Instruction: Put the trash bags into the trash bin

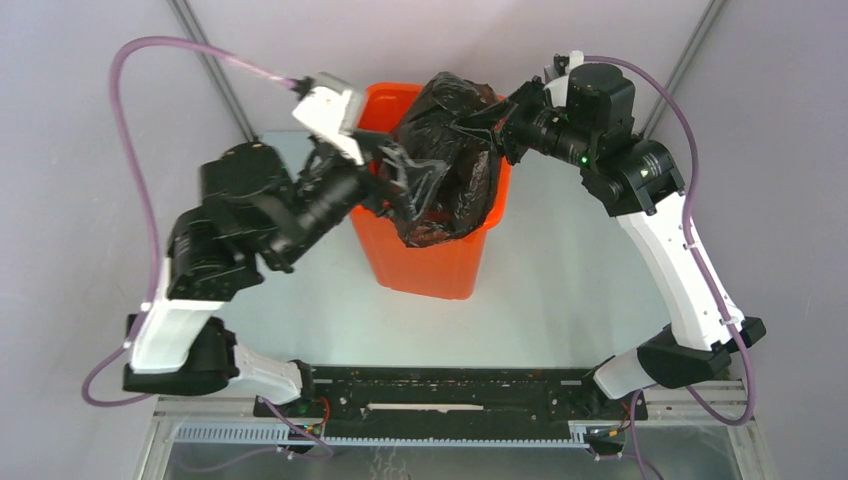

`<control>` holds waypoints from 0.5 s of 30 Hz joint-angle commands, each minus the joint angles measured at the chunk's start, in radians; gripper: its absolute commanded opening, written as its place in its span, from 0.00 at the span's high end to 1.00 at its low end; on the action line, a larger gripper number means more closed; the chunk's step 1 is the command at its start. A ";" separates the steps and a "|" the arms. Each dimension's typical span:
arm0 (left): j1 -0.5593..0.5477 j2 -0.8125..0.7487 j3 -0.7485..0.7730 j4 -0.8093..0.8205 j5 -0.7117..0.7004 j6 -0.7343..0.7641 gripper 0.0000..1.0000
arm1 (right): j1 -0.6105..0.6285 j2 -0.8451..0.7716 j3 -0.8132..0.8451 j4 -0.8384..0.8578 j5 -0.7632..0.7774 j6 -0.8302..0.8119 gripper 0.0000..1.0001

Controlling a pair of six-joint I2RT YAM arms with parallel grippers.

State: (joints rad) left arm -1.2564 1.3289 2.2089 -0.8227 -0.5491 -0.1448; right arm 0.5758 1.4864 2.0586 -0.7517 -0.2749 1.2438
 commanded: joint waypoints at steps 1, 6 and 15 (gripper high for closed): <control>-0.041 0.102 0.099 -0.121 -0.177 0.223 0.15 | 0.017 -0.011 0.031 -0.012 0.061 0.014 1.00; -0.047 0.132 0.059 -0.159 -0.161 0.208 0.09 | 0.017 -0.024 0.031 -0.002 0.073 0.020 1.00; -0.048 0.148 0.063 -0.195 -0.338 0.177 0.49 | 0.031 -0.043 0.001 0.011 0.063 0.013 1.00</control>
State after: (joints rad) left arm -1.3003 1.4937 2.2601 -1.0176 -0.7738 0.0204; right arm 0.5926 1.4845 2.0579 -0.7666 -0.2218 1.2549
